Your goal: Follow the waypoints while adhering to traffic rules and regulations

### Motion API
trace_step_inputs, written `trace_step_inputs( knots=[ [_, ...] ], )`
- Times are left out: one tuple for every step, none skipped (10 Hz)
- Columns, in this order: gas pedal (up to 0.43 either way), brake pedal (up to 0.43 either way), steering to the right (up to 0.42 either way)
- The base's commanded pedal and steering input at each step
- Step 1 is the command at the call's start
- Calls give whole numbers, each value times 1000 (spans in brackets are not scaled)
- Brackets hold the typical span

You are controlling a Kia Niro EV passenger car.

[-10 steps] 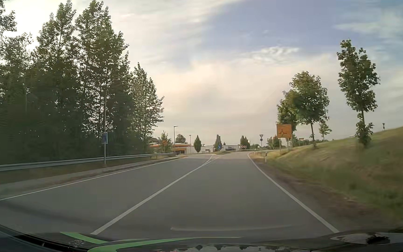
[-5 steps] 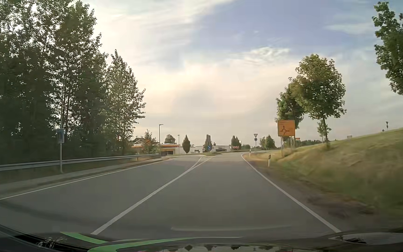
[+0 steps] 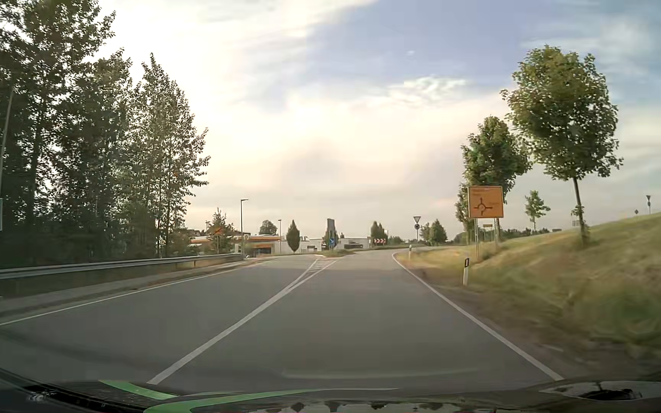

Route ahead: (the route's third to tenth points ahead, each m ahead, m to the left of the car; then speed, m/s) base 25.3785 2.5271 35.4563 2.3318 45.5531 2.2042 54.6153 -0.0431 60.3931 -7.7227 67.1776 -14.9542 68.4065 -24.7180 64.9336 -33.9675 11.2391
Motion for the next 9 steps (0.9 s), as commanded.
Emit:
trace_step_inputs(
  knots=[
    [87, 0, 11],
    [87, 0, 10],
    [87, 0, 9],
    [87, 0, 6],
    [87, 0, 5],
    [39, 0, 5],
    [0, 0, 5],
    [0, 0, 5],
    [0, 0, 5]
  ],
)
